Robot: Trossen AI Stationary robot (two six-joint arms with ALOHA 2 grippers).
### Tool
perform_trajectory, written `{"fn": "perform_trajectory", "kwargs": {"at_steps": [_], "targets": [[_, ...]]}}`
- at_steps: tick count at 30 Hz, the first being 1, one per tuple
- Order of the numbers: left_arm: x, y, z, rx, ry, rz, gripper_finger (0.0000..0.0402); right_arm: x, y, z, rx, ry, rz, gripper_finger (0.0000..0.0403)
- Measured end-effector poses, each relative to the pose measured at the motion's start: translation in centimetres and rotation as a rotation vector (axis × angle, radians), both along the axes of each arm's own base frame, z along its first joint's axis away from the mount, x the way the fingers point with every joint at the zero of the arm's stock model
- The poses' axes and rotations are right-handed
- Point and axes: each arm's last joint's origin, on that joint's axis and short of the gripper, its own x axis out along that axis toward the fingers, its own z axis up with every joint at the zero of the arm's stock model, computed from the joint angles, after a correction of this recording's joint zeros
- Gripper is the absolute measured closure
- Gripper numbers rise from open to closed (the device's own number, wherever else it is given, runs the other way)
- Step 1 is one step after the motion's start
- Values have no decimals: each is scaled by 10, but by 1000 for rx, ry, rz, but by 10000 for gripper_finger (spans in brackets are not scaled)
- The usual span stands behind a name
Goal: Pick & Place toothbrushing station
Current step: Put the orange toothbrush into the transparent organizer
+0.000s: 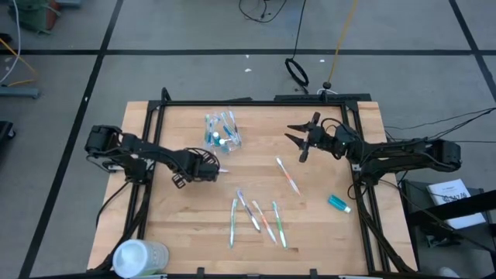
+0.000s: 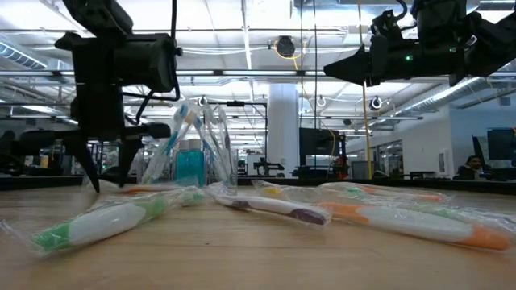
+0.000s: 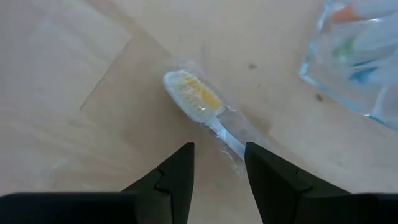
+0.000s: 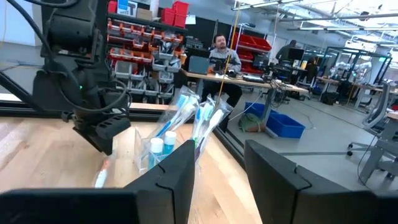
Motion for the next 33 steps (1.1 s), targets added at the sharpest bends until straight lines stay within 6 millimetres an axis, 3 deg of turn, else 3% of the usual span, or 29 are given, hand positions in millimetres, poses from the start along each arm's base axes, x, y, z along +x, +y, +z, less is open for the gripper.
{"fn": "perform_trajectory", "kwargs": {"at_steps": [7,17,23,33], "targets": [[-3,8,-2,6,32,-34,272,0,0,0,0,0,0,273],[-8,18,-4,37,110,-119,394,0,0,0,1,4,0,273],[-7,17,-4,5,135,-219,384,0,0,0,1,4,0,273],[2,-7,8,-45,127,-393,394,0,0,-1,2,5,0,273]]}}
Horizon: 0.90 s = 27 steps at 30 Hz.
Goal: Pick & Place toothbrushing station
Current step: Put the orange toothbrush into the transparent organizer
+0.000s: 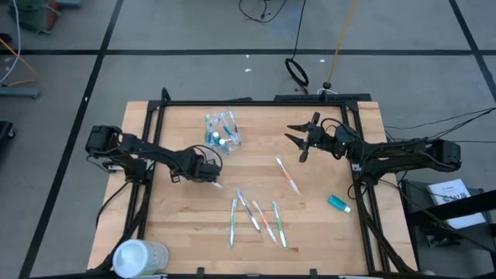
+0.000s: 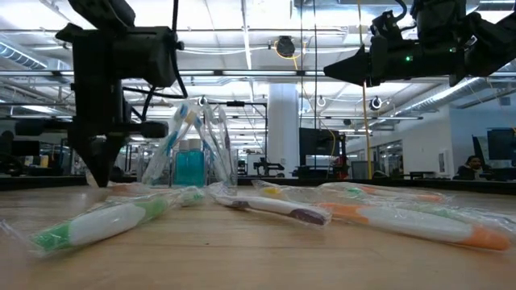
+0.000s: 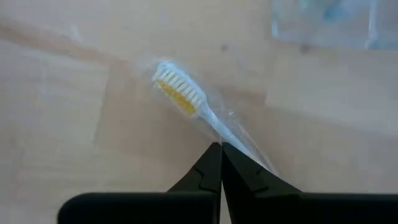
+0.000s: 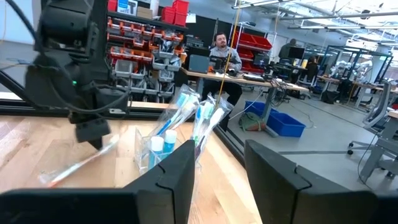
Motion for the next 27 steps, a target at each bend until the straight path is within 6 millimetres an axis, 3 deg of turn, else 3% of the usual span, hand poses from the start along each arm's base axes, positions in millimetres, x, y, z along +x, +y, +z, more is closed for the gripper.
{"fn": "perform_trajectory", "kwargs": {"at_steps": [4,14,20,27], "targets": [[-1,-10,1,-48,28,-123,395,0,0,-1,3,8,0,273],[-2,-14,1,-29,28,-115,380,0,0,-1,7,8,0,273],[-2,-10,2,55,71,-292,388,0,0,-1,6,8,0,273],[-1,-2,2,42,122,-429,337,0,0,-1,6,8,0,273]]}}
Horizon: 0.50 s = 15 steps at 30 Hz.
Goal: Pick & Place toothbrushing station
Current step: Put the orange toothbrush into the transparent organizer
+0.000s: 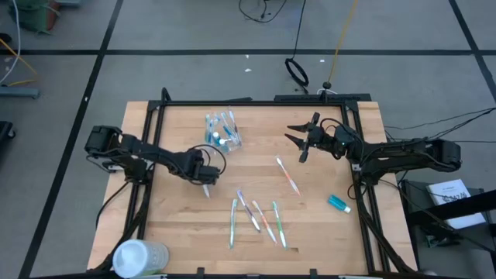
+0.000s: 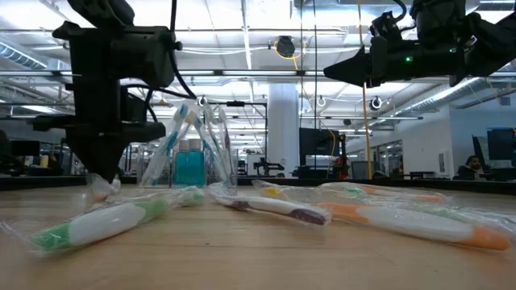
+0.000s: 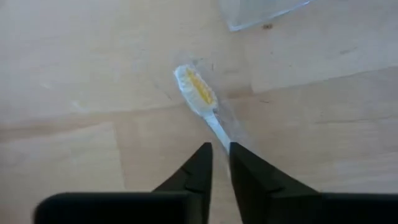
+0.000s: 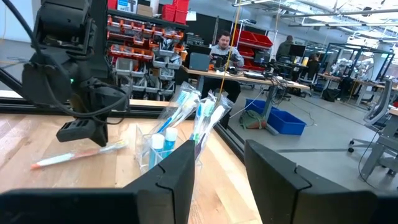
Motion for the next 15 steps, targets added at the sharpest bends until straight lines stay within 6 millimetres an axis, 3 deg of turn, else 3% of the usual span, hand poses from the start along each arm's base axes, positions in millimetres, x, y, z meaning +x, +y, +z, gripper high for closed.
{"fn": "perform_trajectory", "kwargs": {"at_steps": [4,9,15], "targets": [[0,7,0,1,-6,45,287,0,0,0,0,0,0,273],[1,15,0,-23,-60,273,238,0,0,0,0,0,0,273],[0,19,-3,-7,-105,390,224,0,0,0,0,0,0,273]]}}
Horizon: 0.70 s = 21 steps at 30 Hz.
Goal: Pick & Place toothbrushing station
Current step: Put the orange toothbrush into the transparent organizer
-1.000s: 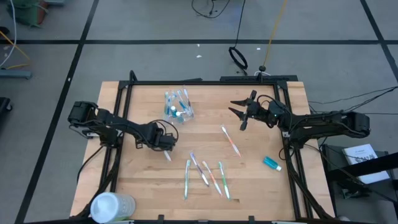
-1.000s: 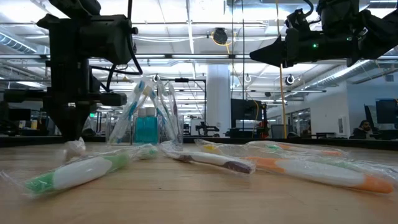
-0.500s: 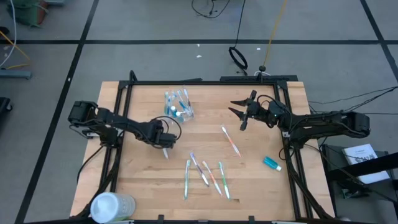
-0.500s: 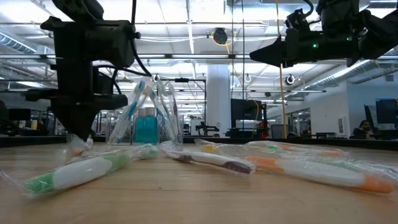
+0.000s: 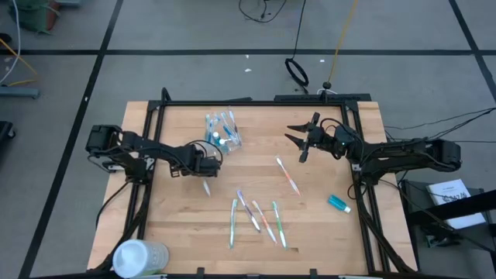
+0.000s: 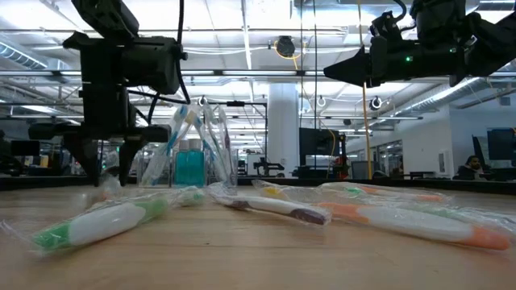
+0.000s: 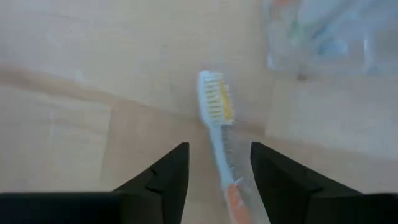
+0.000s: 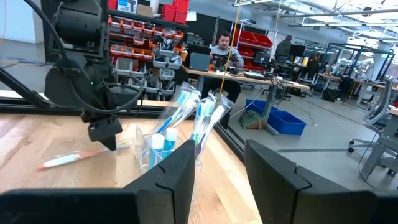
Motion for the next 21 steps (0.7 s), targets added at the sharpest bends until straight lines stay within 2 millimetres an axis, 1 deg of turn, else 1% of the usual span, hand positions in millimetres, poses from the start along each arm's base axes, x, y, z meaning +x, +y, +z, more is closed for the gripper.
{"fn": "perform_trajectory", "kwargs": {"at_steps": [3,6,11,16,18,21], "targets": [[-1,1,-3,22,-17,21,235,0,0,0,0,0,0,273],[0,0,-9,9,-22,-4,260,0,0,0,0,0,0,273],[1,0,-11,-7,4,-117,319,0,0,0,1,3,0,273],[1,0,-10,13,6,-142,386,0,0,0,1,3,0,273],[1,-1,-9,28,7,-148,390,0,0,0,1,3,0,273],[-2,-3,-6,58,16,-165,378,0,0,0,-1,4,0,273]]}}
